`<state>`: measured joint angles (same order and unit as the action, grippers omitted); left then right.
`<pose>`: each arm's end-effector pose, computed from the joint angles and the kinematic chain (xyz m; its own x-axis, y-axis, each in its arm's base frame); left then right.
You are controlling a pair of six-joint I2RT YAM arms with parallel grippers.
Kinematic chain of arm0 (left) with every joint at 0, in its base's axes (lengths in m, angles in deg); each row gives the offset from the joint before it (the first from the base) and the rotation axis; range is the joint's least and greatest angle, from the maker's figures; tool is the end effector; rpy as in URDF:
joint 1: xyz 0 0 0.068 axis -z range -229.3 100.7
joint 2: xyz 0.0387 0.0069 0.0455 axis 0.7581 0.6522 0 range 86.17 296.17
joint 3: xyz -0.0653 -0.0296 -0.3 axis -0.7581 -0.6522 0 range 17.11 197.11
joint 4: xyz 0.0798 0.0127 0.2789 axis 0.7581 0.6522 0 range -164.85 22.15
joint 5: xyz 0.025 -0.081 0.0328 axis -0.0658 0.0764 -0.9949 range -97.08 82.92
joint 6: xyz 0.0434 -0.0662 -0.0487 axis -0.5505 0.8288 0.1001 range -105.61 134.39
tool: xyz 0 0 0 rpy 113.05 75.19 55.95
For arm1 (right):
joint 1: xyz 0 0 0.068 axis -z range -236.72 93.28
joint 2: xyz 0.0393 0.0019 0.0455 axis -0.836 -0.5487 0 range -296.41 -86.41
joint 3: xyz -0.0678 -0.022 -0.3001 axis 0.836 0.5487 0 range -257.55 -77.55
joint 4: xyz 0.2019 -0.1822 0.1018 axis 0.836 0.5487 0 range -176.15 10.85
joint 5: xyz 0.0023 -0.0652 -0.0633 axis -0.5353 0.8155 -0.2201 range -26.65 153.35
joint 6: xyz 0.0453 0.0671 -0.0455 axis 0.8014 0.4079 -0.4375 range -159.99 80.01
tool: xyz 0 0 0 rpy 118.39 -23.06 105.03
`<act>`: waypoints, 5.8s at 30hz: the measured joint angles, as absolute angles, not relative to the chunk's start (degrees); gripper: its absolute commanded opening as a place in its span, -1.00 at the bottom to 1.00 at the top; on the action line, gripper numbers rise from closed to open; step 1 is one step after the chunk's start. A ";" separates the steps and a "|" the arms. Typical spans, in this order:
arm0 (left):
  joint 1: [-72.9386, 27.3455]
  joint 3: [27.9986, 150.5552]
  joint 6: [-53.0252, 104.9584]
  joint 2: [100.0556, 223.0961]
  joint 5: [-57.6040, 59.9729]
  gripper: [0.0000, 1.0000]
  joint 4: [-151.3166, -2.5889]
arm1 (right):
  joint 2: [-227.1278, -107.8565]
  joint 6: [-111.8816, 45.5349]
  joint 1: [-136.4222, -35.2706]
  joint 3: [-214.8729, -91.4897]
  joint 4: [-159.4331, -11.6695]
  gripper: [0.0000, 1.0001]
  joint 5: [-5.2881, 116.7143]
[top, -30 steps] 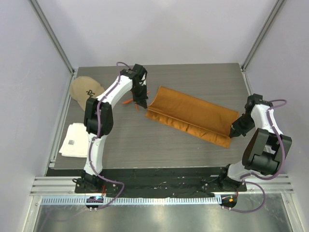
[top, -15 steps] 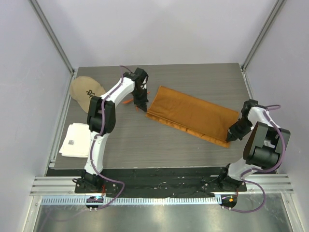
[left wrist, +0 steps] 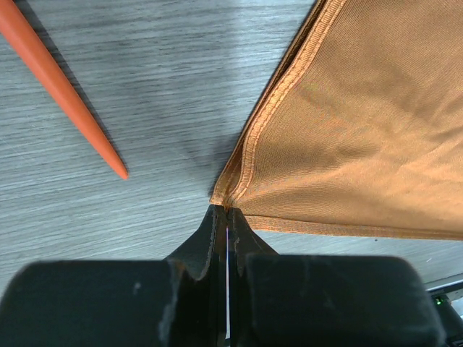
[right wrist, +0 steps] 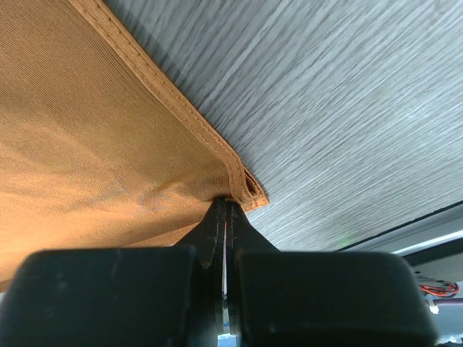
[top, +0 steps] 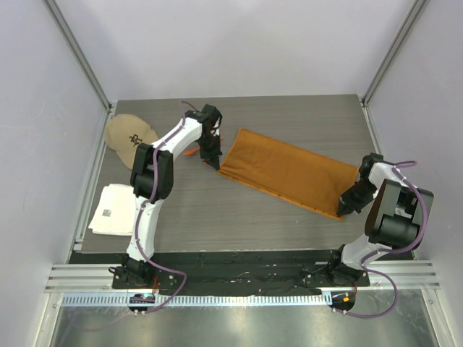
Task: Fold the napkin into a case and place the utensils inside
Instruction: Fold and flatten the napkin at the center of the board, then smooth out the rectangle-folded napkin at the center of the board.
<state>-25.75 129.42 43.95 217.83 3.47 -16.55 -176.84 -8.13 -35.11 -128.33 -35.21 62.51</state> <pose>0.4827 -0.2271 0.1508 -0.9904 -0.0975 -0.0979 -0.0690 0.9628 -0.2611 0.2526 -0.0987 0.1270 -0.5952 0.8034 0.0165 0.8036 0.5952 0.0071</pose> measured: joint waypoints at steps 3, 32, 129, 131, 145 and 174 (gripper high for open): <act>-25.75 129.40 43.93 217.83 3.47 -1.00 -16.57 | -176.84 -8.20 -35.11 -128.31 -35.41 -0.98 62.53; -25.99 130.03 45.28 213.34 6.66 -0.67 -18.03 | -170.27 -12.22 -35.40 -134.43 -30.84 -0.07 61.31; -29.35 147.08 76.32 241.32 13.72 -1.00 -66.97 | -208.06 13.51 -51.24 -138.39 -109.48 -0.98 25.12; -29.05 146.66 73.87 240.21 13.09 -1.00 -65.37 | -208.06 13.31 -51.24 -139.06 -108.15 -0.98 25.09; -19.47 130.38 72.71 223.01 14.81 -1.00 -71.87 | -209.59 12.65 -51.24 -143.89 -102.16 -0.98 24.50; -24.19 130.38 74.88 232.40 17.48 -1.00 -71.78 | -199.97 -4.33 -26.20 -134.43 -91.93 -0.98 21.68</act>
<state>-24.19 130.38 74.88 232.40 17.48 -71.78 -199.97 -4.33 -26.20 -134.43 -91.93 21.68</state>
